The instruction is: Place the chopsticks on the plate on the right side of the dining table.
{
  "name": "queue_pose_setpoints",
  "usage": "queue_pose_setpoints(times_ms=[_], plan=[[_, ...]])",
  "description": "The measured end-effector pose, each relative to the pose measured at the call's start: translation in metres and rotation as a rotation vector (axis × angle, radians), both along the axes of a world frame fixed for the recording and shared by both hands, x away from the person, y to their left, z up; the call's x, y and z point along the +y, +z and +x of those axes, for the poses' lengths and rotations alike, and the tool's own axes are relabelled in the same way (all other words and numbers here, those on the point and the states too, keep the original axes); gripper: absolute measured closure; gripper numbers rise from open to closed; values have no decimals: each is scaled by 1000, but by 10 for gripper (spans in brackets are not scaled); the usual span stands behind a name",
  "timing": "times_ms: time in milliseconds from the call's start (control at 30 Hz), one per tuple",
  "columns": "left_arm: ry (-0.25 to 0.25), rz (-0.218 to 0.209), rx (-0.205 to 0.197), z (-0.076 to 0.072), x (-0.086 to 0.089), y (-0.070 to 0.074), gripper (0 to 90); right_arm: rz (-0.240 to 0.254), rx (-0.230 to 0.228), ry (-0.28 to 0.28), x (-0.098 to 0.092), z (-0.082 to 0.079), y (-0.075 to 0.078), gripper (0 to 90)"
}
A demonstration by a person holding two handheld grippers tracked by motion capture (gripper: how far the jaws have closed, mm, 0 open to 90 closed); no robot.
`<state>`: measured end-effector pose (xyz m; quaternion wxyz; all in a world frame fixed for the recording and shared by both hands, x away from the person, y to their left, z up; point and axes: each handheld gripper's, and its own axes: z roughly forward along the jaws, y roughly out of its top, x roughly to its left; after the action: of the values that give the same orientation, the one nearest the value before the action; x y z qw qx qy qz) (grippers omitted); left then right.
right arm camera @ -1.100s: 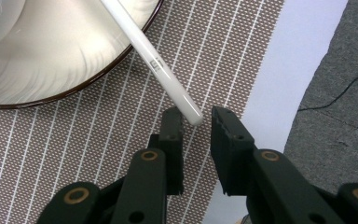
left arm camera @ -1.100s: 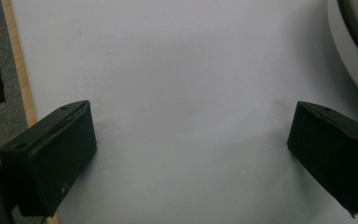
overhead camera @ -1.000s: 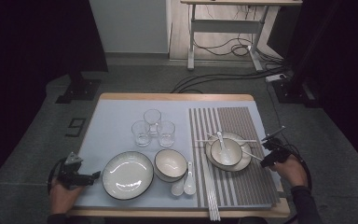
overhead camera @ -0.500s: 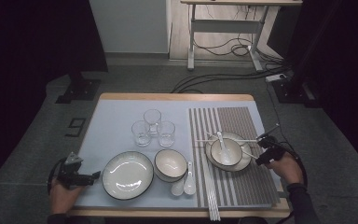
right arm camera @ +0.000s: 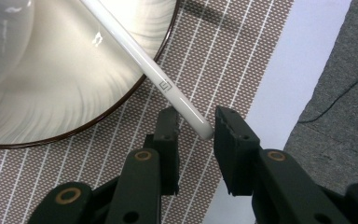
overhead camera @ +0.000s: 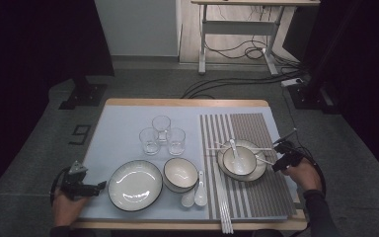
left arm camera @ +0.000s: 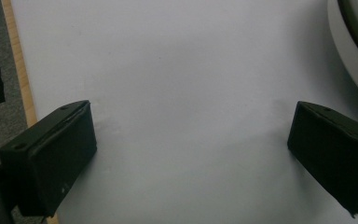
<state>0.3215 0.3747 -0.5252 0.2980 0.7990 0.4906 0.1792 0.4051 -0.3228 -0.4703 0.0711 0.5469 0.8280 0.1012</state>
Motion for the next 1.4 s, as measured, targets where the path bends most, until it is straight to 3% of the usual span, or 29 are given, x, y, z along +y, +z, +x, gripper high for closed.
queue_pose_setpoints(times_ms=[533,800,1400], plan=[[0,0,1,0,0,0,9,-8,-8,23,6,11,-1,739],[0,0,1,0,0,0,9,-21,-18,11,5,16,-1,670],[0,-1,0,0,0,0,8,-38,-38,15,4,27,-1,723]])
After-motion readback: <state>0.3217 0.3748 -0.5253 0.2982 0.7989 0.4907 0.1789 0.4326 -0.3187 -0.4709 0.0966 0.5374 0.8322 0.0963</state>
